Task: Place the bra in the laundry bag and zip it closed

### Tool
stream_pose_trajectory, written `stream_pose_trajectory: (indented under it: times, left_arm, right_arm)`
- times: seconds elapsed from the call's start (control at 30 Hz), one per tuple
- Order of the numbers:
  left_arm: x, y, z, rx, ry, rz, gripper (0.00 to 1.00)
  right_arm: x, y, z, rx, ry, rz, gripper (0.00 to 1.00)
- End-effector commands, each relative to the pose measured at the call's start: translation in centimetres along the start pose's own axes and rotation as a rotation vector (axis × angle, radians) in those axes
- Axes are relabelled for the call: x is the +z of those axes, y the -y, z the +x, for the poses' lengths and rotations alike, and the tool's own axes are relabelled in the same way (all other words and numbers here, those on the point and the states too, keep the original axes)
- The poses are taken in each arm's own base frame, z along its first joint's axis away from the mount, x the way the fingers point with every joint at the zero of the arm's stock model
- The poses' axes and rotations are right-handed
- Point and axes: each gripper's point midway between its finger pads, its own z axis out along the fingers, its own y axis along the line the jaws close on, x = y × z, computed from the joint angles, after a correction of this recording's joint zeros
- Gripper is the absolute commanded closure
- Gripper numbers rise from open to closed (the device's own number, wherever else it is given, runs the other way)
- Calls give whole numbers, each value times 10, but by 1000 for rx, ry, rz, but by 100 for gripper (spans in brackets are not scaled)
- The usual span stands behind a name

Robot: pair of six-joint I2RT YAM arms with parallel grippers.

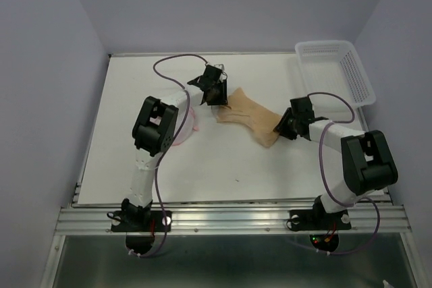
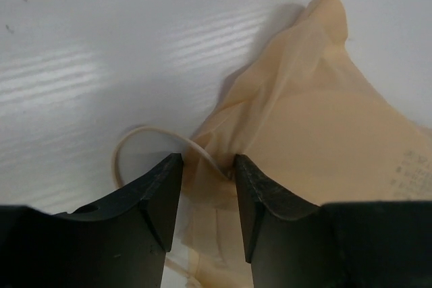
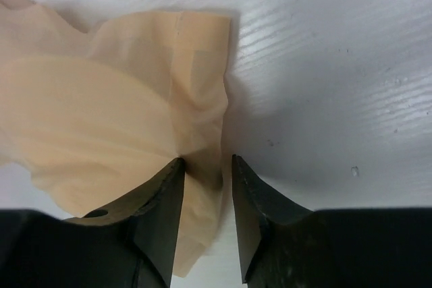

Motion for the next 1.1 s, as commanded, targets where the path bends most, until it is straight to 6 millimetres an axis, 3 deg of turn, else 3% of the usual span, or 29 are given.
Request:
stream_pose_trajectory:
  times: [0.0,0.17,0.3,0.57,0.7,0.83,0.93,0.97,1.07]
  left_arm:
    - [-26,-3,18,-41,-14,-34,52]
    - [-36,-2,35,-62,-24,-37,52]
    - [-46,6,27,-72,8,-25,52]
    - [-50,23,12,-72,55,19,56]
    - [-48,30,11,-76,54,52,60]
    - [-49,38,7,-73,58,82,62]
    - [-53,43,5,-76,73,110,63]
    - [-53,47,4,-76,81,129,63]
    - [-52,54,10,-70,67,153,65]
  right_arm:
    - [-1,-11,-28,-55,41,-19,65]
    - [-2,-16,-45,-167,41,9,87]
    - [-13,-6,-55,-233,38,94,99]
    - [-46,-27,-89,-301,79,103,99]
    - [-53,-35,-87,-394,69,193,98]
    - [-61,-63,-93,-461,81,232,96]
    - [-58,-75,-85,-512,60,260,95]
    - [-63,-88,-92,-519,86,250,95]
    - [-58,-96,-90,-568,81,324,92]
